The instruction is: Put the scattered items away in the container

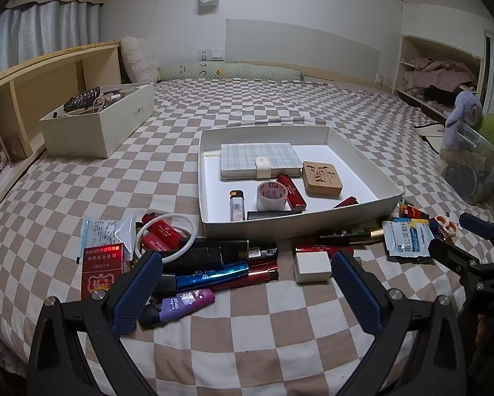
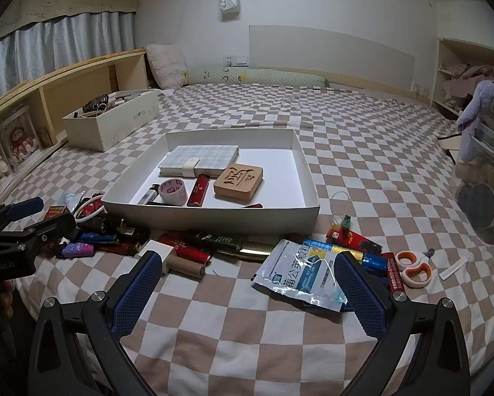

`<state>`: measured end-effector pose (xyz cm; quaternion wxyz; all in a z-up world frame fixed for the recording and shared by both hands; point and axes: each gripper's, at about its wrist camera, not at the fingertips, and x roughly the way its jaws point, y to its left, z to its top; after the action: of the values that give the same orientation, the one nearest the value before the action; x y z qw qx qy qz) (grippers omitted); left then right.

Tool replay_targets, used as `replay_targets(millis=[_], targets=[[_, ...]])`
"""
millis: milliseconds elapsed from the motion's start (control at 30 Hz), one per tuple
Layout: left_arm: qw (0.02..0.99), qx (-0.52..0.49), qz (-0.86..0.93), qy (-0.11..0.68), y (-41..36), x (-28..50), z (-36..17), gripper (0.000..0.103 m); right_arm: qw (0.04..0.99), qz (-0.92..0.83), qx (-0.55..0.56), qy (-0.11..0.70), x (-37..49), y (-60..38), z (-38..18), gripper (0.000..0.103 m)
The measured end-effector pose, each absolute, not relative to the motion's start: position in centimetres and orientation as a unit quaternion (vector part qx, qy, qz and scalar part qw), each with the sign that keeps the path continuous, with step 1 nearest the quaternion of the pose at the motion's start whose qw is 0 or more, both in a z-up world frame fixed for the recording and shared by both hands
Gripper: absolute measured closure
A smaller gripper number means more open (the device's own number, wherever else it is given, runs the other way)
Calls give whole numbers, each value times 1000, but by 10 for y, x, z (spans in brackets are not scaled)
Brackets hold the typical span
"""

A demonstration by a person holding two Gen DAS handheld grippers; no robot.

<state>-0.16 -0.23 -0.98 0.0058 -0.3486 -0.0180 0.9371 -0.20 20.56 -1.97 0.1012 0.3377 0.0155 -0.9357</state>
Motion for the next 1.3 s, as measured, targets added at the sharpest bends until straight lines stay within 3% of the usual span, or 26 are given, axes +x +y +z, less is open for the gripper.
replay_targets(millis=[833, 1300], targets=[[-2, -407, 913, -19, -12, -19, -52, 0, 100, -922, 375, 9, -17, 210, -48, 0], [3, -433, 899, -64, -39, -11, -78, 0, 99, -910, 404, 4, -26, 211, -73, 0]])
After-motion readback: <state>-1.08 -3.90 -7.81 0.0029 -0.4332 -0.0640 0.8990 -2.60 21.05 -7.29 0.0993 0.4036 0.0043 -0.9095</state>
